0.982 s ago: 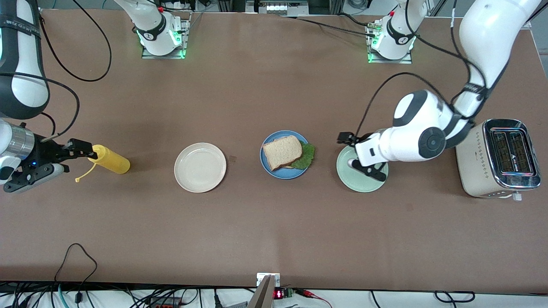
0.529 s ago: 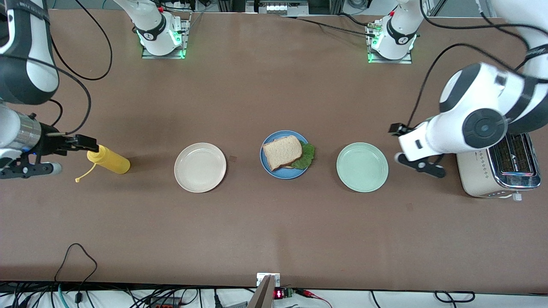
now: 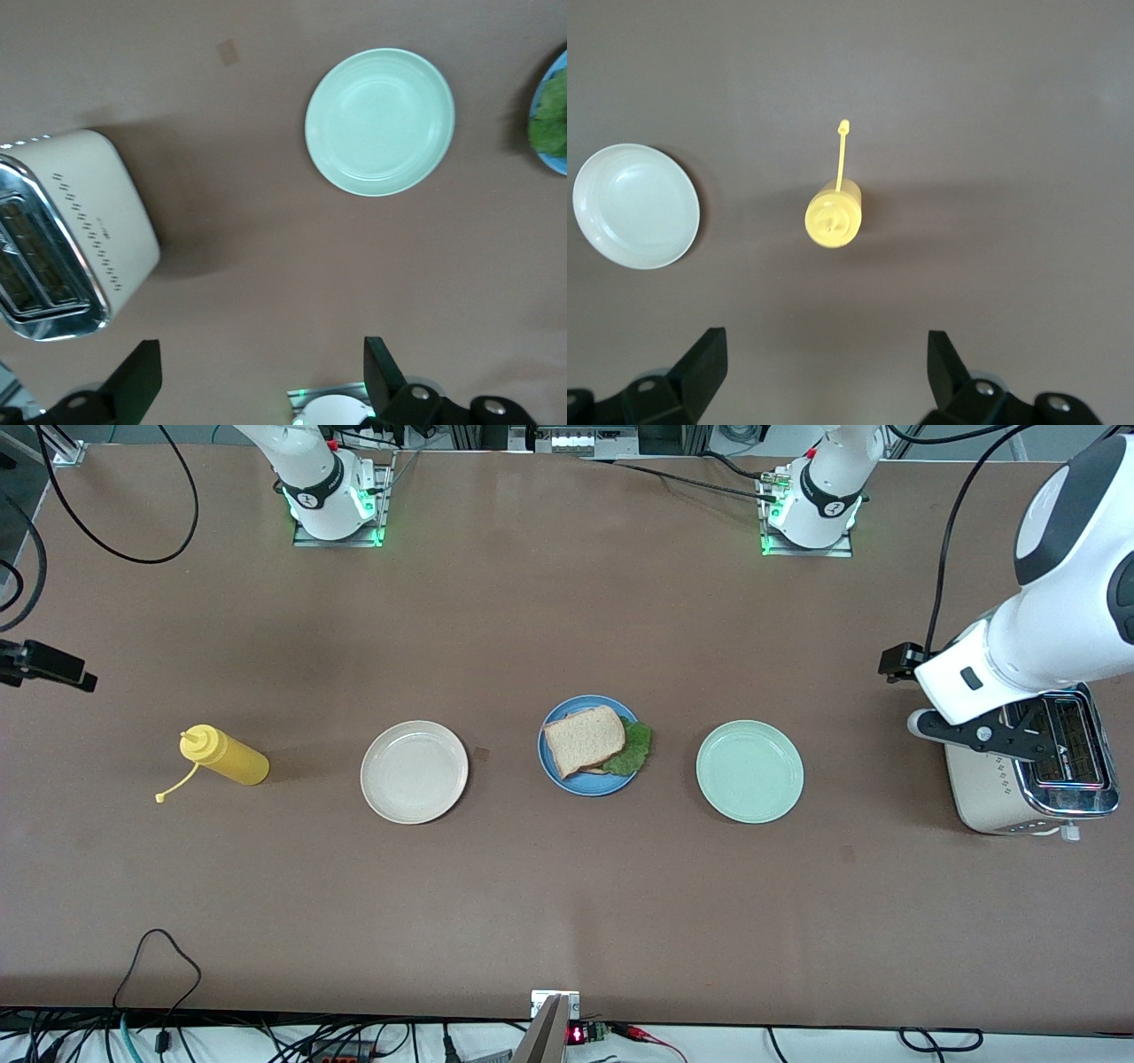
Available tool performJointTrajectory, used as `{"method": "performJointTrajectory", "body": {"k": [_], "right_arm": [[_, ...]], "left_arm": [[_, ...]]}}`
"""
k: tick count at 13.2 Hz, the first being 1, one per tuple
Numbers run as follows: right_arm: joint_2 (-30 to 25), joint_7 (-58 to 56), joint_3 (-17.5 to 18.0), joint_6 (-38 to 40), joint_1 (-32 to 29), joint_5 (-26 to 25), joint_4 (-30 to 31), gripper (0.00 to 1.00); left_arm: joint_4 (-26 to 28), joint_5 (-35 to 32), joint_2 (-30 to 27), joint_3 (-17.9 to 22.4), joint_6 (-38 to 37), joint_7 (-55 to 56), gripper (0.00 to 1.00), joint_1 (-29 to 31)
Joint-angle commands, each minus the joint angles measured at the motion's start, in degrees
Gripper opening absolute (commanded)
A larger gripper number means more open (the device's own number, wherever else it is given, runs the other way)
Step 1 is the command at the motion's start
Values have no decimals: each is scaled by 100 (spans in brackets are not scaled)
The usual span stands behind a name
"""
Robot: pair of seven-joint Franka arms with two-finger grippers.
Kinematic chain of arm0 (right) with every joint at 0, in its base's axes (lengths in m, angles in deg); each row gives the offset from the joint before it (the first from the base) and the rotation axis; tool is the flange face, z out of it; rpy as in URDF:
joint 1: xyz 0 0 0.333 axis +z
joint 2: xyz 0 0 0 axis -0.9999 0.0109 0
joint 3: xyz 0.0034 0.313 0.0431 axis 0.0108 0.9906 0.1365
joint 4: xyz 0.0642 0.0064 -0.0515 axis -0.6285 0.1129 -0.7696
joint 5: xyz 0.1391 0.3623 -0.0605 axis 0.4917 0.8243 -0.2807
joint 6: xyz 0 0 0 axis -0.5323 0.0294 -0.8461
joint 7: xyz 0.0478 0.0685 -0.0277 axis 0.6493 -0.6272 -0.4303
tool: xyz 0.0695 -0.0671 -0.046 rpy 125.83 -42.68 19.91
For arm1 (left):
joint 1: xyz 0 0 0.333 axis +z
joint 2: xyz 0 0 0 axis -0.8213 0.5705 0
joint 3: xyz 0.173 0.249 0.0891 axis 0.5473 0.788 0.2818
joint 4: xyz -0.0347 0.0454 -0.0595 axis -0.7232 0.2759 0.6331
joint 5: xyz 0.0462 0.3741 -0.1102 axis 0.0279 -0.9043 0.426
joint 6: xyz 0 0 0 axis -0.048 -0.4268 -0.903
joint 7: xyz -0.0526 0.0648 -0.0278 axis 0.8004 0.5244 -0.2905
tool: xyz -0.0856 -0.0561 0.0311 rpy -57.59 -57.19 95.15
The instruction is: Make sandwich in blue plate with both arms
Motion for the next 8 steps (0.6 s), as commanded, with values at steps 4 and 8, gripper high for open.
{"method": "performJointTrajectory", "body": {"k": [4, 8], "right_arm": [[-1049, 341, -29, -726, 111, -84, 1533, 100], [-1181, 359, 23, -524, 137, -207, 1499, 100]], "left_arm": [[1832, 1263, -1900, 3078, 1917, -77, 100, -1926], [2696, 1281, -2561, 3276, 2397, -95, 100, -1910]]}}
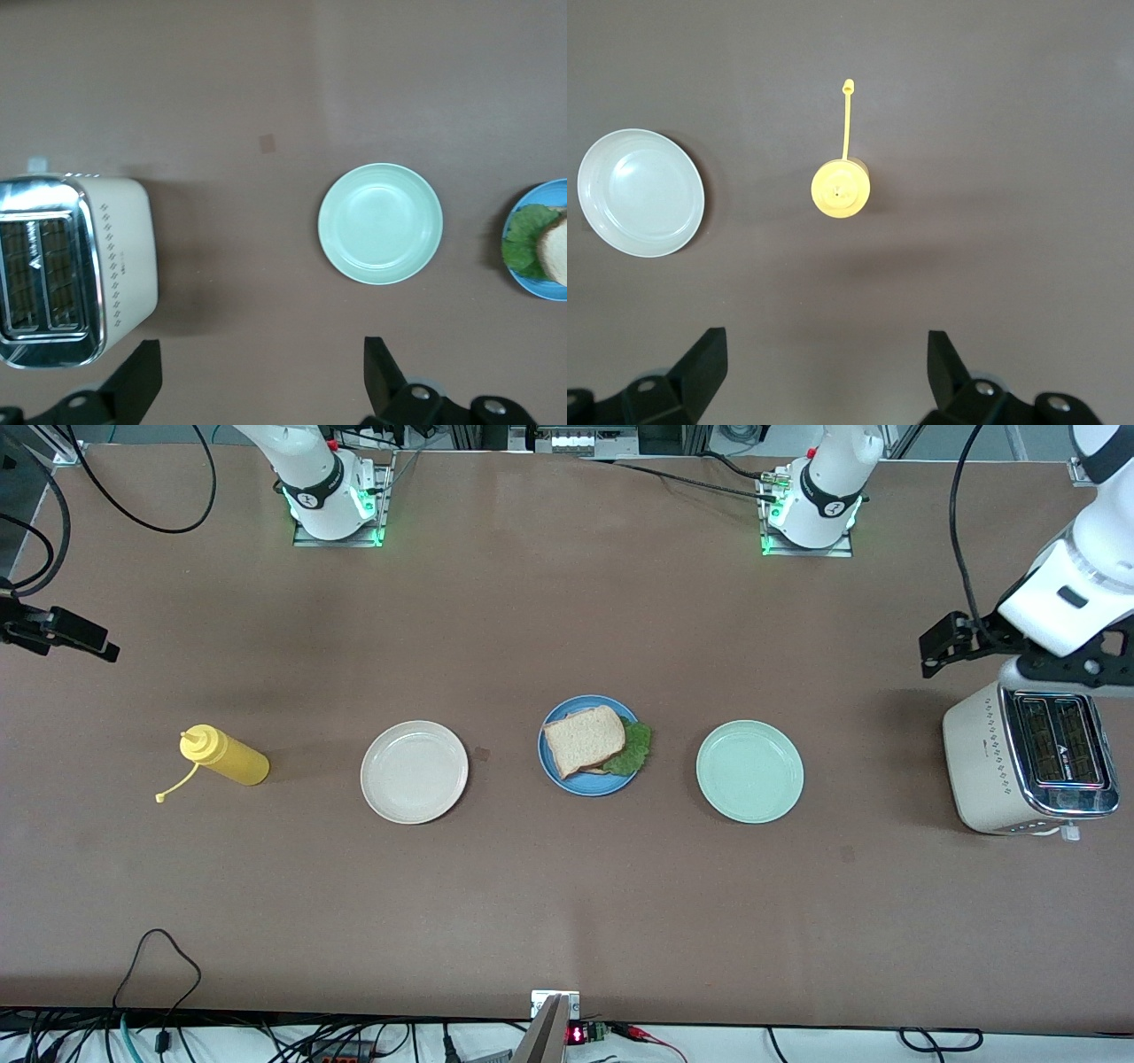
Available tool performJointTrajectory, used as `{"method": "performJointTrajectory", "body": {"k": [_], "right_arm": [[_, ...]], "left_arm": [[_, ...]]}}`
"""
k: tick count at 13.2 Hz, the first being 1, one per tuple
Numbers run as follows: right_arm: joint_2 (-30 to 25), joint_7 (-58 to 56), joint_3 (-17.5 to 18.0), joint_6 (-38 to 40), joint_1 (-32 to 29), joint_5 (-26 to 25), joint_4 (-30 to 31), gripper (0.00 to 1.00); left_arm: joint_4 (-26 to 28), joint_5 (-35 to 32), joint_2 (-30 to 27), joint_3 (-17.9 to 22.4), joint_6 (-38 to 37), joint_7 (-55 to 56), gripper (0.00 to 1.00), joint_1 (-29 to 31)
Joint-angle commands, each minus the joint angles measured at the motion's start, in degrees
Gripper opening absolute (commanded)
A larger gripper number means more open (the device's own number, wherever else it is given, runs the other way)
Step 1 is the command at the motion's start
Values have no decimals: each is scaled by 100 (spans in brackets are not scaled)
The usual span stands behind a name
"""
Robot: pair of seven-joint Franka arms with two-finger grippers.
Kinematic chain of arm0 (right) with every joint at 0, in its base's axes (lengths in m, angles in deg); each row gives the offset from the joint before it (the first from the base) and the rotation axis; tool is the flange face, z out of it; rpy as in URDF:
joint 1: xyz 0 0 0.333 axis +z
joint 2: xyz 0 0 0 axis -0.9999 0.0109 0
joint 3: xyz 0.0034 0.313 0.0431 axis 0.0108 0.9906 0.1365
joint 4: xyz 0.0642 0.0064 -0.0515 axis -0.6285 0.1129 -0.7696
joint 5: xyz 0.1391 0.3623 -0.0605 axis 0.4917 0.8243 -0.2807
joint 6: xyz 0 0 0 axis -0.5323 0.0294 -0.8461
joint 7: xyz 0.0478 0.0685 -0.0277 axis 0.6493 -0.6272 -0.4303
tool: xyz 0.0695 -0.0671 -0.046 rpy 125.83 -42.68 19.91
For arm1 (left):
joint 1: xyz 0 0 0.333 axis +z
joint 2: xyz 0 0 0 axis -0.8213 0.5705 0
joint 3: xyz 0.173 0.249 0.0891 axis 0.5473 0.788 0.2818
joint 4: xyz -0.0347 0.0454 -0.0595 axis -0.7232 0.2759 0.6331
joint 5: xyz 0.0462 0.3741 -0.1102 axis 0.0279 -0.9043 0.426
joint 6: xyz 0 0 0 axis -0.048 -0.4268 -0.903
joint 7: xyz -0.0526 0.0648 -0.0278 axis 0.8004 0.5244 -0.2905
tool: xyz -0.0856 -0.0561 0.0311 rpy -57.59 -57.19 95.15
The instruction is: Make sandwich in blue plate with both arms
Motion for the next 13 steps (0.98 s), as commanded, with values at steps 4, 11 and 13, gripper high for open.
{"method": "performJointTrajectory", "body": {"k": [4, 11, 13], "right_arm": [[-175, 118, 35, 47, 53, -125, 95, 100], [-175, 91, 35, 47, 62, -125, 95, 100], [-175, 117, 35, 47, 62, -125, 95, 100]], "left_arm": [[715, 122, -611, 92, -208, -82, 100, -68], [504, 131, -471, 39, -421, -73, 100, -24], [496, 131, -462, 39, -421, -73, 100, -24]]}}
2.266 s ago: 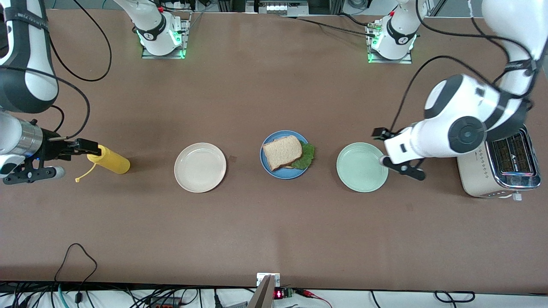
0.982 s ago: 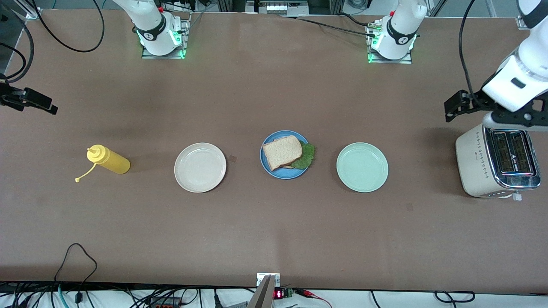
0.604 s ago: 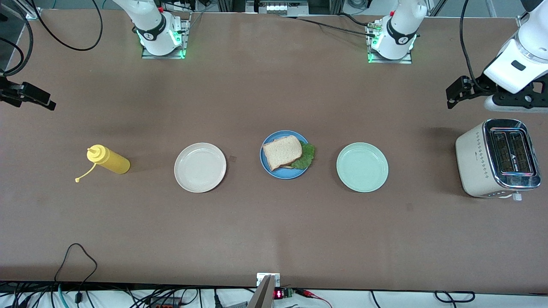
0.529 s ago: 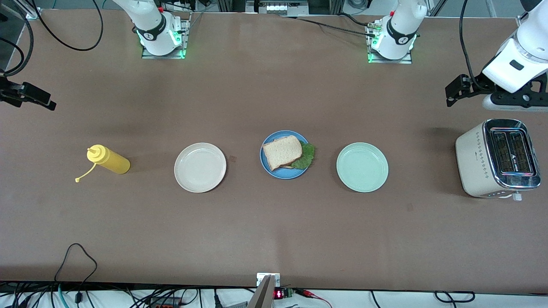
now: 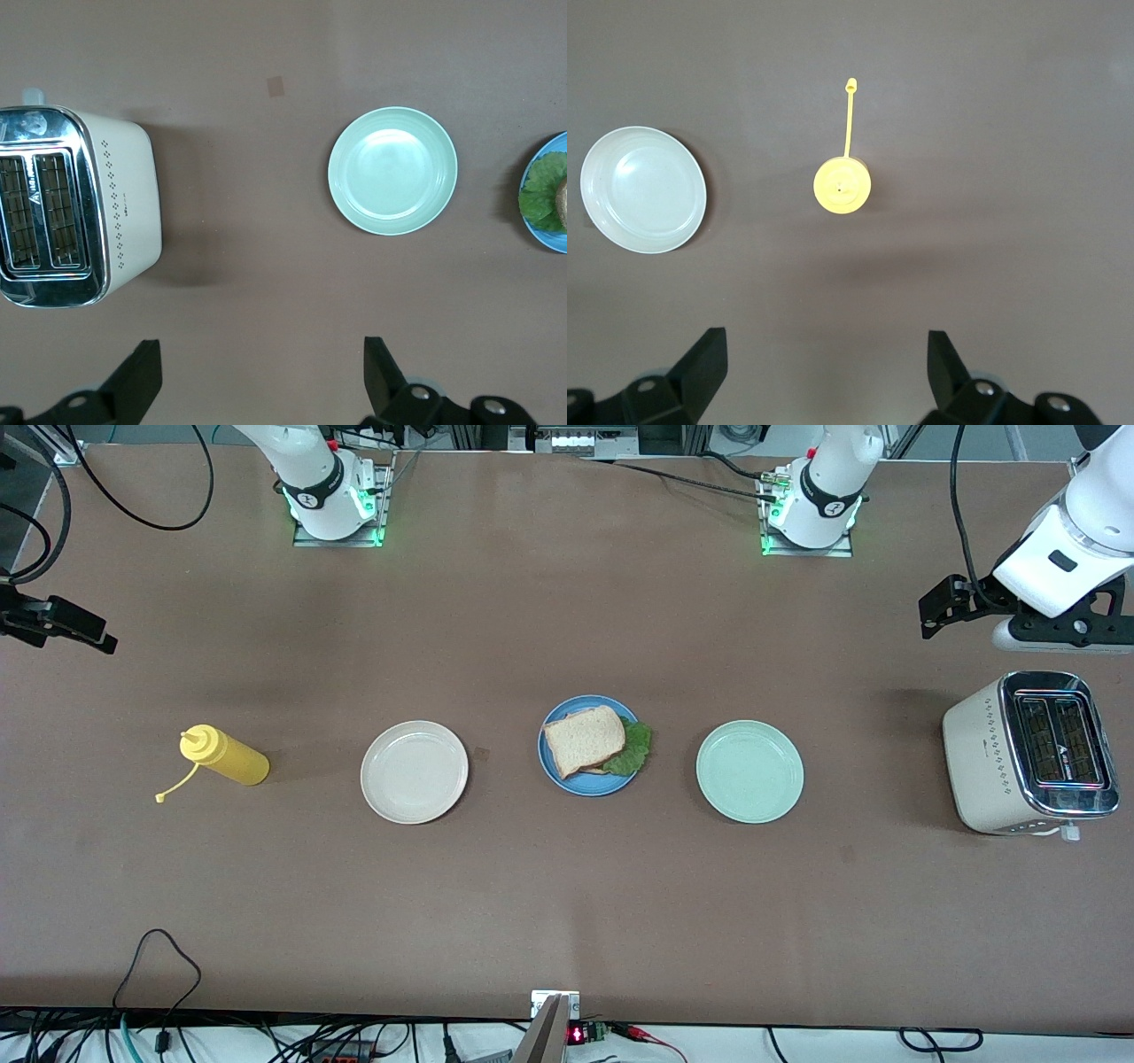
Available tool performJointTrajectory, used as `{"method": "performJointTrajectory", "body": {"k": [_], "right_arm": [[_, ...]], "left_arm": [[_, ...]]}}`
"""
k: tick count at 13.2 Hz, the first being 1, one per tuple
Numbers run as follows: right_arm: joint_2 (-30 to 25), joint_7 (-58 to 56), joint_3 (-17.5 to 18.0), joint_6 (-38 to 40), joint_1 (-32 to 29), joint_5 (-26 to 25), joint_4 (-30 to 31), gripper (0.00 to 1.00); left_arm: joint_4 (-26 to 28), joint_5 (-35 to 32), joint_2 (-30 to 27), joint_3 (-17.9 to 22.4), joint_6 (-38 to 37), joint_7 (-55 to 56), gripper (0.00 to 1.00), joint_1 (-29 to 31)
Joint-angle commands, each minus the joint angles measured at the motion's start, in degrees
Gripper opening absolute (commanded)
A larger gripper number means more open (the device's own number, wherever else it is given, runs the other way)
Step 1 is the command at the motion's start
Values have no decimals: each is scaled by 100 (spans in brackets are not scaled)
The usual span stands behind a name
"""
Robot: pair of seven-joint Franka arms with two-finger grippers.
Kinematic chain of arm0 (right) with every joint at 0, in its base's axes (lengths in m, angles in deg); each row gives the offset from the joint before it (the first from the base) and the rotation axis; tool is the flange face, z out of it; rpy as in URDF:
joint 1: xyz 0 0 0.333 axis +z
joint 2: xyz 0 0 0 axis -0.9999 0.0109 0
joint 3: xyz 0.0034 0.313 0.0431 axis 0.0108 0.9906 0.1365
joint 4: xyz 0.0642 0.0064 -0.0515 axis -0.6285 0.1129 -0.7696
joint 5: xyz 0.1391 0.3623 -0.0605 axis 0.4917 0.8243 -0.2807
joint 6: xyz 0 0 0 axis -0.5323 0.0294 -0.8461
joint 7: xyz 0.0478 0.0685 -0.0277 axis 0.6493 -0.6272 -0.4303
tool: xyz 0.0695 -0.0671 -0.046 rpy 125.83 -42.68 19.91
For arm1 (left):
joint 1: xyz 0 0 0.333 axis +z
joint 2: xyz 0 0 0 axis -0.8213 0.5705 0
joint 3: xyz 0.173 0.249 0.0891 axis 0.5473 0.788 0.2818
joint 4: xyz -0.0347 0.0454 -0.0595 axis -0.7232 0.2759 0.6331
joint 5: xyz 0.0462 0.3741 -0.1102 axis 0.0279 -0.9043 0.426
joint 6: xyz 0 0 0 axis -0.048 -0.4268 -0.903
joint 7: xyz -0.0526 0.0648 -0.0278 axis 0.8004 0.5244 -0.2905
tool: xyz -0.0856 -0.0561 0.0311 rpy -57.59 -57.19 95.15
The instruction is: Make sandwich in blue plate with both arms
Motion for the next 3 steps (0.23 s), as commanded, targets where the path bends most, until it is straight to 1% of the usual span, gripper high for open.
{"method": "performJointTrajectory", "body": {"k": [1, 3], "right_arm": [[-92, 97, 0, 14, 49, -88, 73, 100], [-92, 97, 0, 23, 49, -88, 73, 100]], "left_arm": [[-112, 118, 29, 6, -88, -86, 100, -5], [-138, 127, 38, 6, -88, -77, 100, -5]]}}
